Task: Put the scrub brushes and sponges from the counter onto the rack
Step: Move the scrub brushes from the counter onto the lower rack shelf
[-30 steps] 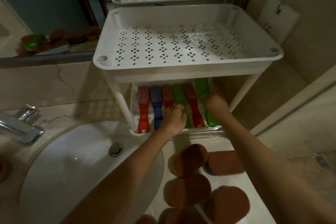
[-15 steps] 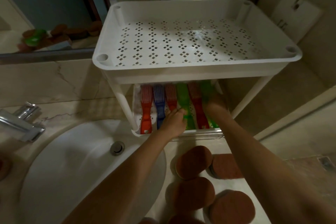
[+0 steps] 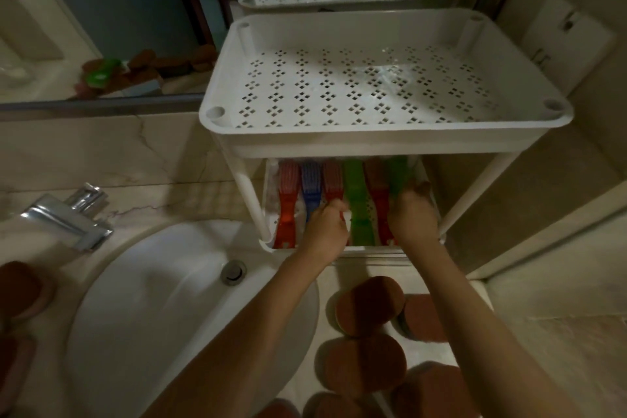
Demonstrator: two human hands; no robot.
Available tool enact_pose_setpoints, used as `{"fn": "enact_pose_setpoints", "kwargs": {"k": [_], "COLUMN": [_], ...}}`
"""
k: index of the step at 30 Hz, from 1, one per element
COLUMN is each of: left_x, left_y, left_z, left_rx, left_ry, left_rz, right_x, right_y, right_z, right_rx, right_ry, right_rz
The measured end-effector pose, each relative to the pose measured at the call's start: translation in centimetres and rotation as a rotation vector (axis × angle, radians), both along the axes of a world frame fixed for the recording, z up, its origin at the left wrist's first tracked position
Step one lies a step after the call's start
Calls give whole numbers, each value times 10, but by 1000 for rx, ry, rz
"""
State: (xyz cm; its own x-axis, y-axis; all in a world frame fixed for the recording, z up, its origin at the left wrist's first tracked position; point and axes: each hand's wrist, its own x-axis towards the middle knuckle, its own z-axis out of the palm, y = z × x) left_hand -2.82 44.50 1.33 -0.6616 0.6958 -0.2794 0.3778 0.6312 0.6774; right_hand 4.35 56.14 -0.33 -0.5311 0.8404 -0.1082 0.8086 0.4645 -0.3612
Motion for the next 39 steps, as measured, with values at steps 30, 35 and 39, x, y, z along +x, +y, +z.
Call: {"fn": "enact_pose_setpoints", "kwargs": {"k": [30,35,39], "left_x": [-124,-151,-167], "left_y": [-529,-586,-607], "left_z": [8,-13,-32], "left_rx": [231,-40,-250], "left_ry": [-56,18,63], "left_rz": [1057,1004,805], "right_x": [-158,-195,-217], "right_y": [-507,-567,-586], "right_z": [29,-4,-24], "right_rx": [-444,-465,-406], "right_ry": [130,7,-111], "right_rz": [895,905,876]}}
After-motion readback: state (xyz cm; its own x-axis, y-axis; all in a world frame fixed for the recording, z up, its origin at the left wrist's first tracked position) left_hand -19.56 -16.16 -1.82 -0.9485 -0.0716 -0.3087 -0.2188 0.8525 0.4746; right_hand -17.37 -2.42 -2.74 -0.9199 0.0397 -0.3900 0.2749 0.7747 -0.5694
